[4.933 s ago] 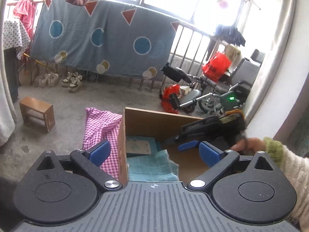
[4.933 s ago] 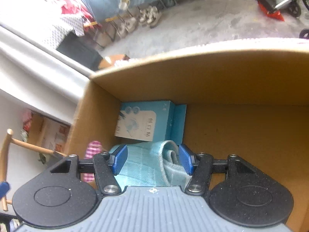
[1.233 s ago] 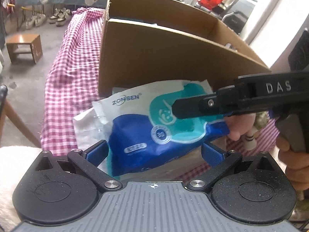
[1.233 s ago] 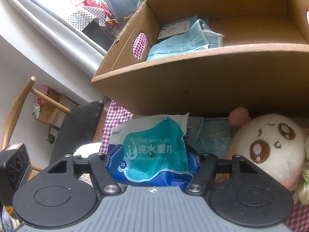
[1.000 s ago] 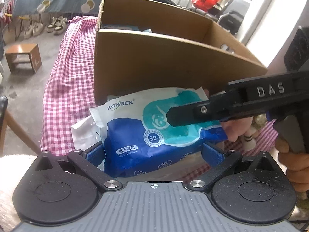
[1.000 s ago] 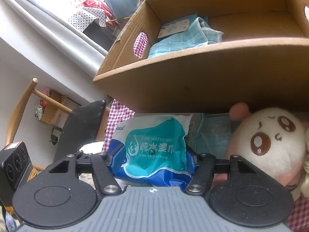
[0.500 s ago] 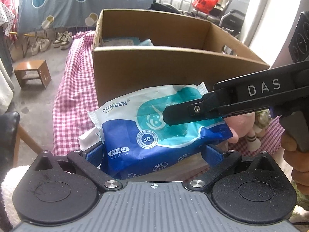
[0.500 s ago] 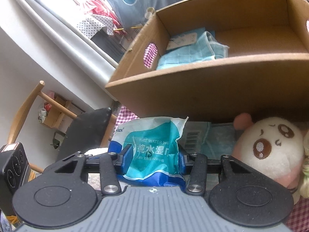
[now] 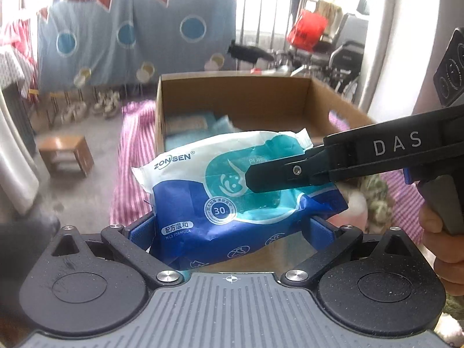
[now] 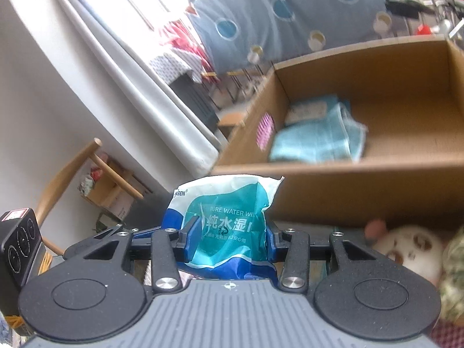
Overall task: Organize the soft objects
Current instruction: 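Lift the wet-wipe pack and lower it into the cardboard box with the right gripper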
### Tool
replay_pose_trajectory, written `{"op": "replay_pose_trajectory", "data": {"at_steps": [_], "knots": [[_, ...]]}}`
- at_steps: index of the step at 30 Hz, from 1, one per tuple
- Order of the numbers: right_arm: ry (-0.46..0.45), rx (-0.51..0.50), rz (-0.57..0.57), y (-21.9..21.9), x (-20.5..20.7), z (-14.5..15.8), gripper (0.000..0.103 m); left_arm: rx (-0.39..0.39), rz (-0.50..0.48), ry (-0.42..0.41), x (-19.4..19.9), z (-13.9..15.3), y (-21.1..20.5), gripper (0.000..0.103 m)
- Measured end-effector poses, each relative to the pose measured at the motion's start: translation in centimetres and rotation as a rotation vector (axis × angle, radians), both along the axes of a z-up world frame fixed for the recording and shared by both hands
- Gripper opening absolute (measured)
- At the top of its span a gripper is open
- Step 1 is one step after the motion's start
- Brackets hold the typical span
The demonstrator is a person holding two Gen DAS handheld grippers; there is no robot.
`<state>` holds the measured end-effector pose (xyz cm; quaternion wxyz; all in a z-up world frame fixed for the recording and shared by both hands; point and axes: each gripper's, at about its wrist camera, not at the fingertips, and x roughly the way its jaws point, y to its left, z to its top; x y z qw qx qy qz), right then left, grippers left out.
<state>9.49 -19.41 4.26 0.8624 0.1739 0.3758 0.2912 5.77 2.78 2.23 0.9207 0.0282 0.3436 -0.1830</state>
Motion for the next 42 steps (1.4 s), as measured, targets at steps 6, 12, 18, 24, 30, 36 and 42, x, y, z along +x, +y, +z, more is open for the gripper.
{"op": "replay_pose_trajectory", "data": {"at_steps": [6,12,18,24,30,36,42], "knots": [[-0.114,0.006,-0.009,-0.6,1.0,3.4,0.047,0.016,-0.023,-0.093,1.7,2.9,-1.2,0.102],[-0.129,0.004,-0.01,-1.9,5.2,5.5,0.047,0.031,-0.054,-0.114,5.3,4.5,-3.0,0.102],[0.028,0.034,0.02,-3.3,12.1,4.0,0.047,0.007,-0.08,0.005,10.4,3.4,-3.4,0.102],[0.273,0.063,0.072,-4.1,17.9,-0.8,0.047,-0.03,-0.075,0.167,14.0,0.4,-2.8,0.101],[0.542,0.009,0.126,-3.5,21.7,-6.2,0.05,-0.047,-0.074,0.225,13.9,-0.5,-1.2,0.102],[0.663,-0.109,0.133,-2.6,22.8,-8.5,0.062,-0.061,-0.09,0.121,11.2,1.4,0.6,0.102],[0.63,-0.12,0.097,-2.7,22.4,-7.5,0.063,-0.122,-0.04,0.111,10.3,1.7,2.5,0.102]]}}
